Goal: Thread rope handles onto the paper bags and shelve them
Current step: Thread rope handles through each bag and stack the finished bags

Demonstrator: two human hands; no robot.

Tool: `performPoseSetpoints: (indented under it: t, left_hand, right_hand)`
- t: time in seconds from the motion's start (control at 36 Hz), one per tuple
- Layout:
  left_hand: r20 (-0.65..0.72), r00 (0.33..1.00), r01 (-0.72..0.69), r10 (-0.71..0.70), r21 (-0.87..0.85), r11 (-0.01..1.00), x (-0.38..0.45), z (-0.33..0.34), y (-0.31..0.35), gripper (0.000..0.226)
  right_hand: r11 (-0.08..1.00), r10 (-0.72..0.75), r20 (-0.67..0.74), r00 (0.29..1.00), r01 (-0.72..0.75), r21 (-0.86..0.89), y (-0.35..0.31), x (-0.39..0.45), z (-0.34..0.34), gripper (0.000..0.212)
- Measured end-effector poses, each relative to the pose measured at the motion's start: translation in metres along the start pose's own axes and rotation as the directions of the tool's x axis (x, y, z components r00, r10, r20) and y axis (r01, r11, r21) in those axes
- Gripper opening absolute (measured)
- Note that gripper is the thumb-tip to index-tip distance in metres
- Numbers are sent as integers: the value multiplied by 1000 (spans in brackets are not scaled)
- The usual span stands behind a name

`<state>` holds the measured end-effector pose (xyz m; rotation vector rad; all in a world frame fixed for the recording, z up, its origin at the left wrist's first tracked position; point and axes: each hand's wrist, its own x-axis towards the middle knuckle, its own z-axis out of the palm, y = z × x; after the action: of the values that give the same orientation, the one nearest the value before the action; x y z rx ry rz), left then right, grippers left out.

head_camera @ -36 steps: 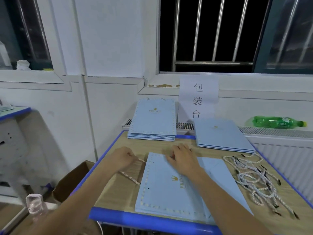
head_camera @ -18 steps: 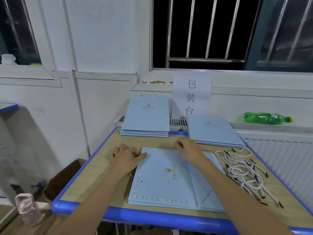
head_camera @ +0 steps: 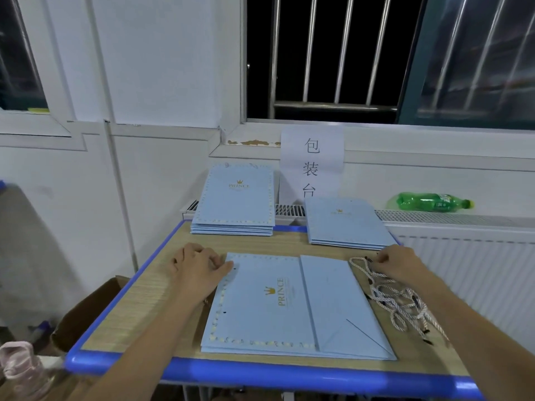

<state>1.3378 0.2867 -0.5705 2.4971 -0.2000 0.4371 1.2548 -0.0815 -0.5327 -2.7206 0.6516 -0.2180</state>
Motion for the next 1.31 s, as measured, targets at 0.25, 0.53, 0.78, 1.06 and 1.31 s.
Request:
performPoseSetpoints:
  t: [0.25,0.53,0.78,1.06,1.31]
  left_hand:
    - [-41,998,-46,46,5,999,0,2,-2,52]
    - [10,997,-74,74,4,997,1,5,-5,56]
    - [37,994,-100,100,9,995,-2,1,-1,56]
    - [68,996,-47,50,-43,998,0,3,0,46]
    - [99,994,75,-47,-290,954,4,2,2,29]
  right_hand:
    - [996,40,-164,986,-27,79,-7,-3,3,10]
    - [891,27,-583,812,245,383,-39,6,-69,15]
    - [855,49,-718,694,343,390,-65,0,-122,22]
    - [472,179,-847,500,712,520,-96,-16,-150,20]
    - [606,-233,-600,765,597,526,-147,-22,-69,20]
